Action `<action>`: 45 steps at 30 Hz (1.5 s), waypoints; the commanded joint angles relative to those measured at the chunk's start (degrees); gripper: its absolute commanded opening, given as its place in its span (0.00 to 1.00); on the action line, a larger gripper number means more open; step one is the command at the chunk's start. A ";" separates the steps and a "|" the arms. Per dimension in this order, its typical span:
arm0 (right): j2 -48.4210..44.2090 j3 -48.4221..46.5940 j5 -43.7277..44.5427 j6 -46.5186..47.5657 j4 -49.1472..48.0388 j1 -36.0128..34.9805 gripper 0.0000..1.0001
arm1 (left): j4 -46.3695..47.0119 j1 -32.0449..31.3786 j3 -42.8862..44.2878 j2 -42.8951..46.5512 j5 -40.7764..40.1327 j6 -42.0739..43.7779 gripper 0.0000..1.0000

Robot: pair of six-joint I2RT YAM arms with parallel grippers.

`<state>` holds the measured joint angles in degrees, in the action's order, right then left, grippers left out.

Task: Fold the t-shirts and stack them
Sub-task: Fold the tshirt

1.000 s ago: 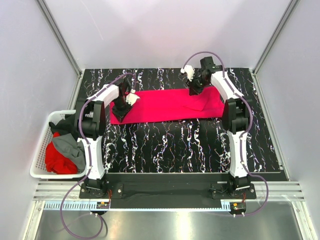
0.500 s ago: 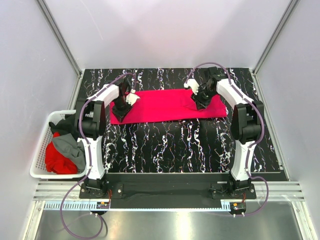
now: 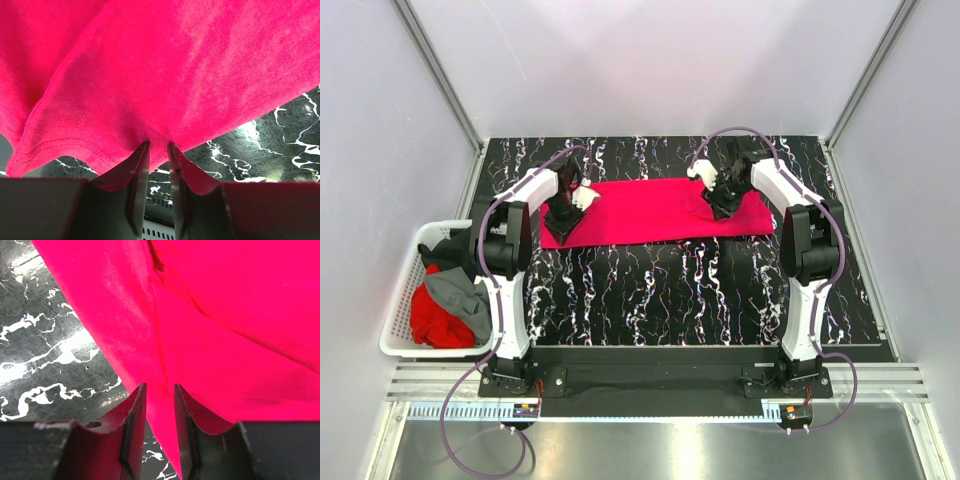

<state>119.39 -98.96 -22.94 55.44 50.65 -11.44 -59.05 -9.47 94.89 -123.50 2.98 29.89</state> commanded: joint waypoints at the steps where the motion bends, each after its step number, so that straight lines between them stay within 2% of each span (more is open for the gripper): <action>1: 1.28 -1.41 1.32 0.02 -0.82 0.37 0.35 | 0.51 0.07 0.47 0.19 0.01 -0.36 0.28; 15: 4.18 -1.68 2.28 -0.07 -1.17 0.98 0.33 | 0.42 0.07 0.47 0.28 -0.43 -0.27 0.28; 18: 4.71 -2.03 2.46 -0.07 -1.17 1.16 0.28 | 0.51 0.07 0.29 0.37 -0.52 -0.27 0.28; 19: 4.88 -2.20 2.46 0.02 -1.17 1.16 0.20 | 0.51 0.07 0.29 0.28 -0.52 -0.27 0.28; 21: 5.15 -2.82 2.64 -0.33 -1.17 1.16 0.14 | 0.42 0.07 0.29 0.37 -0.44 -0.45 0.28; 27: 5.67 -4.40 3.25 -1.65 -1.79 1.16 0.06 | 0.51 0.07 0.56 0.28 -0.35 -0.18 0.28; 29: 5.50 -4.58 3.16 -1.56 -1.87 1.16 0.00 | 0.51 0.07 0.65 0.19 -0.43 -0.18 0.28; 37: 4.09 -5.01 2.73 -1.56 -2.05 1.07 0.00 | 0.51 0.07 0.65 0.19 -0.08 -0.36 0.28; 45: 9.09 -14.23 3.43 -1.04 -2.49 -0.07 0.00 | 0.42 0.07 0.38 0.72 -0.35 -0.01 0.28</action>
<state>126.28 -108.33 -20.32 54.19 49.43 -10.85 -59.05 -9.47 94.89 -123.50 2.85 29.89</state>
